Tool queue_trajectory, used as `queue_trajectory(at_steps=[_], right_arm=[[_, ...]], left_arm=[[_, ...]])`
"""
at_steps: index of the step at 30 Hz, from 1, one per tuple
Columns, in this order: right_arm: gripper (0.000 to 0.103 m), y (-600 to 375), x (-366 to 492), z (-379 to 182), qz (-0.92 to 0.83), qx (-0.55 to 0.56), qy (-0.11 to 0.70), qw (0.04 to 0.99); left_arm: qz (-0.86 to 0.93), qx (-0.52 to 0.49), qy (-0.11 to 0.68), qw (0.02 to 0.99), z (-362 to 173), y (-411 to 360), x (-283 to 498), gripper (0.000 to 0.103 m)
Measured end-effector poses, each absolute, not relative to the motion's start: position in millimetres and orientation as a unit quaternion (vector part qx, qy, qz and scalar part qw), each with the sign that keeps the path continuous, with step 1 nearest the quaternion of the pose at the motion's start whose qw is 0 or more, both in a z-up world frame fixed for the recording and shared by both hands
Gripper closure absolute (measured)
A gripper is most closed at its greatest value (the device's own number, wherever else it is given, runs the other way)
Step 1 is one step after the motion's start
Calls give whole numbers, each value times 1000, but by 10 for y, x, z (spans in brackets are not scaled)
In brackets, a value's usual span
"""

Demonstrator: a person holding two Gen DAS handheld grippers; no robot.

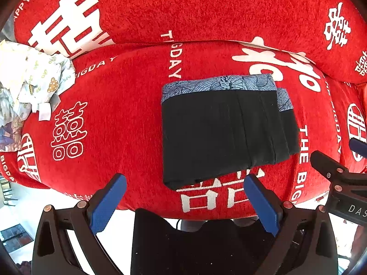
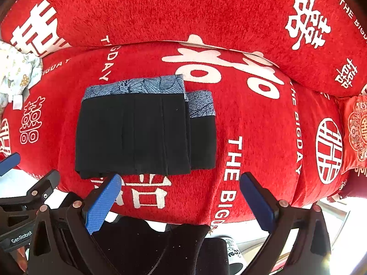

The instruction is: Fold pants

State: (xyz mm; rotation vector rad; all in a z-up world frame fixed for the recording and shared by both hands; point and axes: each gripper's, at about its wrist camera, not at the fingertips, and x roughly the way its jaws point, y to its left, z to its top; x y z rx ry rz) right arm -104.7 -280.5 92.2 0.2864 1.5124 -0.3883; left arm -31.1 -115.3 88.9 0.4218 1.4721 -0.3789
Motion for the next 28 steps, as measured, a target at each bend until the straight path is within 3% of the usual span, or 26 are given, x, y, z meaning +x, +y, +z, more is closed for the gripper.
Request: queue_trajectory(at_steps=[28], right_arm=[[0,-2769,-1037,885,-166,123,685,698]], left_arm=[[-170,180,655,714,896,-1167,-374,1]])
